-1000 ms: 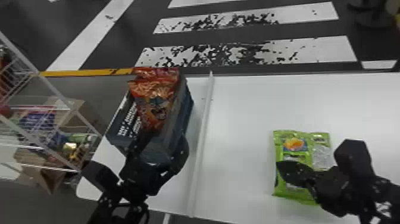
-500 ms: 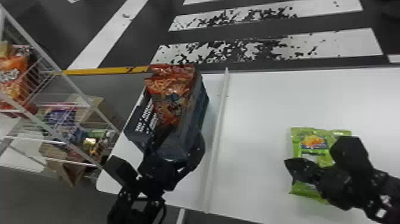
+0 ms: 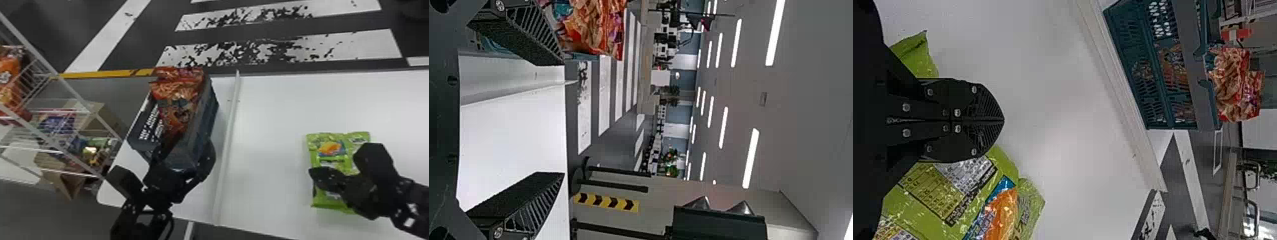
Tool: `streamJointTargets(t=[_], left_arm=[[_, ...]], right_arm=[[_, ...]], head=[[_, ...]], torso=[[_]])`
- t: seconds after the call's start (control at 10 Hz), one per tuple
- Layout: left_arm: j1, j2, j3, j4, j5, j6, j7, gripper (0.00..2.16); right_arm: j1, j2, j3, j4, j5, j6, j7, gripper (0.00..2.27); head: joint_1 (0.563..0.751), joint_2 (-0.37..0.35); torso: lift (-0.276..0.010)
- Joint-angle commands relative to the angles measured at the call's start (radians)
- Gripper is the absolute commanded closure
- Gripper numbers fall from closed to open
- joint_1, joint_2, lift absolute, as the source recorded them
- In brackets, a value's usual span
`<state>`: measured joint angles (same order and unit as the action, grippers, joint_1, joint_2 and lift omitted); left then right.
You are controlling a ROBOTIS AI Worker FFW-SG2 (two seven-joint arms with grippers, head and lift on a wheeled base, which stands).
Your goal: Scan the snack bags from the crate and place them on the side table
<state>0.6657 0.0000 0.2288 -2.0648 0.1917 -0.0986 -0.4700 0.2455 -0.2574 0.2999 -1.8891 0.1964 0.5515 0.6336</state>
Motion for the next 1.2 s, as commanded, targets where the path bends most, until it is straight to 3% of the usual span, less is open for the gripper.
streamJointTargets(t=[0.0, 1.1], left_arm=[[0.000, -0.003, -0.002, 0.000, 0.000, 0.000, 0.001, 0.09], [0.025, -0.003, -0.003, -0.023, 0.011, -0.009, -0.022, 0.09]], right_arm=[[0.000, -0.009, -0.016, 0.001, 0.000, 0.000, 0.000, 2.04], [0.006, -0.014, -0.196, 0.024, -0.054, -0.031, 0.003, 2.04]], head=[[0.695, 0.278], [0.695, 0.145]], torso=[[-0.094], [-0.094]])
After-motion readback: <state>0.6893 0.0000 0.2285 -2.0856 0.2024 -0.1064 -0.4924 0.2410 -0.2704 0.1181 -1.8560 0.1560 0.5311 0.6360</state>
